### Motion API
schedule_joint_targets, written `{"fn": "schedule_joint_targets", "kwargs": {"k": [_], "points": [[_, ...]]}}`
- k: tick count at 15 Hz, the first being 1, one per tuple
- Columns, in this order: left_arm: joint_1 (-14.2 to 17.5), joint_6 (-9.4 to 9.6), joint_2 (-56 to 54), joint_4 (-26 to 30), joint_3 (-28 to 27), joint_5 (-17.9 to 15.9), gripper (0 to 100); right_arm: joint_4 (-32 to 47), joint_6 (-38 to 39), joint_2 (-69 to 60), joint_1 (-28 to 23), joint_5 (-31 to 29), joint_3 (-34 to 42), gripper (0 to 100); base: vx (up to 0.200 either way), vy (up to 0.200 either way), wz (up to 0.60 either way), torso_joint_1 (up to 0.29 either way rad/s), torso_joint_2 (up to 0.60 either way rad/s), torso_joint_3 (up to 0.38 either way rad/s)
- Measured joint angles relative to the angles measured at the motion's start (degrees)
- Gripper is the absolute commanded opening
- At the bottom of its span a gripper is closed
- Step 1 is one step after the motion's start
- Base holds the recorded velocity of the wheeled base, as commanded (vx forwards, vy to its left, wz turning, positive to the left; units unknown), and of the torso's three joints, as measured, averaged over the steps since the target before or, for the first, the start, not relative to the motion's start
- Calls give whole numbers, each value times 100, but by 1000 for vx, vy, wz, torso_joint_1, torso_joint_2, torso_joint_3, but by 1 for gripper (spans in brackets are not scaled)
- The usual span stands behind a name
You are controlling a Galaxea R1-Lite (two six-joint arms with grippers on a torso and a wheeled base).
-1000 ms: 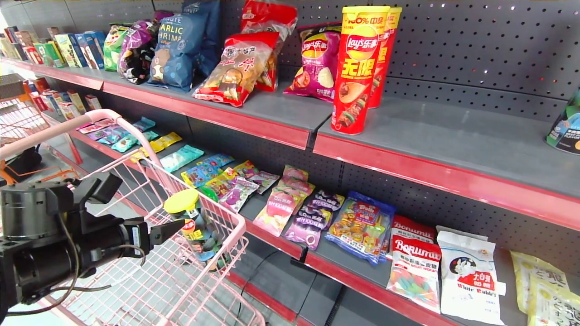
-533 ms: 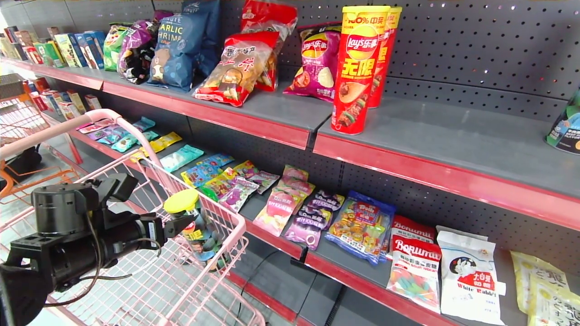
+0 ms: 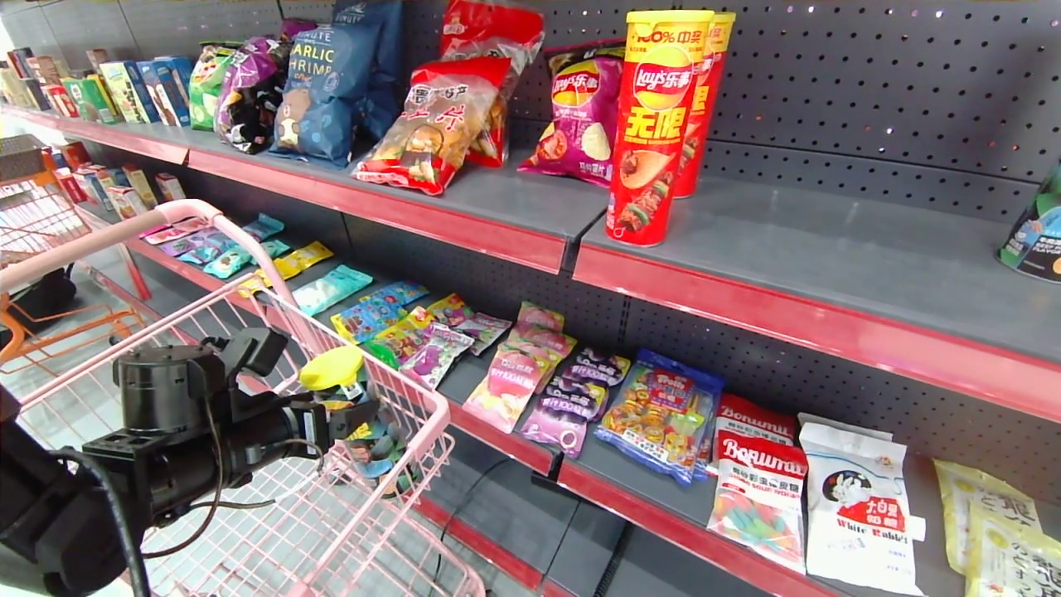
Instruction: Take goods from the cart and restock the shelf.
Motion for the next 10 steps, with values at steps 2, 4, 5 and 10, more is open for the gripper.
{"fn": "schedule_joint_targets", "kwargs": {"k": [2, 4, 5, 10], "points": [[-45, 9, 210, -354, 0, 35, 100, 0, -1, 0, -5, 0, 0, 100, 0, 0, 0, 0, 0, 0], [-66, 6, 402, -506, 0, 158, 0, -2, 0, 0, -5, 0, 0, 100, 0, 0, 0, 0, 0, 0], [-69, 9, 485, -574, 6, 207, 0, 0, -1, 0, -5, 0, 0, 100, 0, 0, 0, 0, 0, 0], [-119, 0, 600, -931, 229, 229, 0, -2, 0, 0, 0, 0, 0, 100, 0, 0, 0, 0, 0, 0]]}}
